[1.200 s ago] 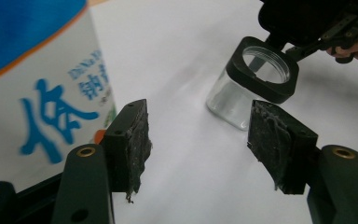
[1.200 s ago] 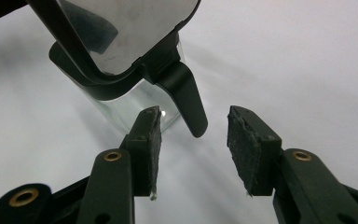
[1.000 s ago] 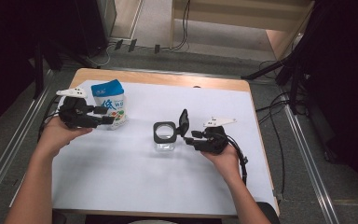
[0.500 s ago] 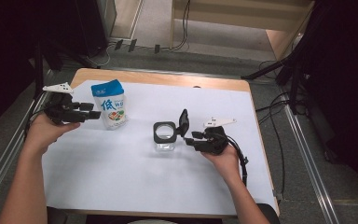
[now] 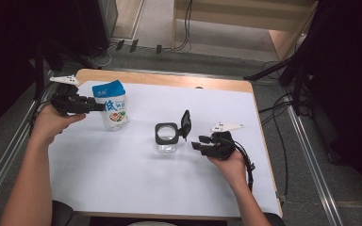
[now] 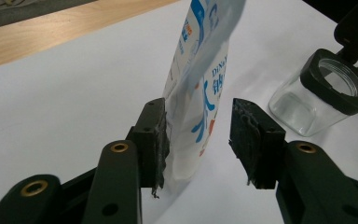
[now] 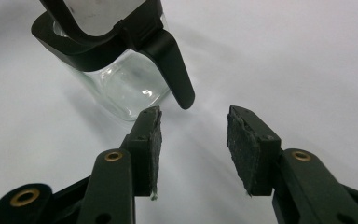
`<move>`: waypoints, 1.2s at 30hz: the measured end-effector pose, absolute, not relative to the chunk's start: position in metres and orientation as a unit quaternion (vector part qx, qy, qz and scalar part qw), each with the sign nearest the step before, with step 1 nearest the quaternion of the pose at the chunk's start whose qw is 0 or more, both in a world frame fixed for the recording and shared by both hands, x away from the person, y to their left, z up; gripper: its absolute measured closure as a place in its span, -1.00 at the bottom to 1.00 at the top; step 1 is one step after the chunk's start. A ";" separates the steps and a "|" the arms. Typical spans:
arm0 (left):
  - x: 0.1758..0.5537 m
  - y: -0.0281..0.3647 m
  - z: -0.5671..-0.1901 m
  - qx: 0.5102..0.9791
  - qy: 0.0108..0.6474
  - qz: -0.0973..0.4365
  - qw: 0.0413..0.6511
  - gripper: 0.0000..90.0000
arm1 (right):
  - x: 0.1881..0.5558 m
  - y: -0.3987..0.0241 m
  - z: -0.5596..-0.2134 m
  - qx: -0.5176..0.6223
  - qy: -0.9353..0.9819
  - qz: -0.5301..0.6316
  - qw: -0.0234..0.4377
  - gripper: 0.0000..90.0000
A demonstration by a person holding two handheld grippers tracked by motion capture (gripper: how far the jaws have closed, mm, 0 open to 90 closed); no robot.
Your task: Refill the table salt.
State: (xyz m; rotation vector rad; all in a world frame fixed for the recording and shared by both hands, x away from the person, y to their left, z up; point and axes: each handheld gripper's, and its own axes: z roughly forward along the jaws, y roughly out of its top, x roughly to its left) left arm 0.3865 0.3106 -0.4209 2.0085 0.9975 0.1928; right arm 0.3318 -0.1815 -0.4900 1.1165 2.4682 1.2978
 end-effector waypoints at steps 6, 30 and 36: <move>0.393 0.309 -0.418 0.799 0.397 0.074 0.446 0.52 | 0.327 -0.188 -0.491 0.380 0.816 0.429 0.073 0.25; 0.398 0.301 -0.415 0.805 0.396 0.061 0.437 1.00 | 0.317 -0.181 -0.491 0.368 0.820 0.434 0.063 0.24; 0.396 0.293 -0.411 0.808 0.395 0.056 0.434 1.00 | 0.308 -0.175 -0.484 0.352 0.824 0.440 0.062 0.26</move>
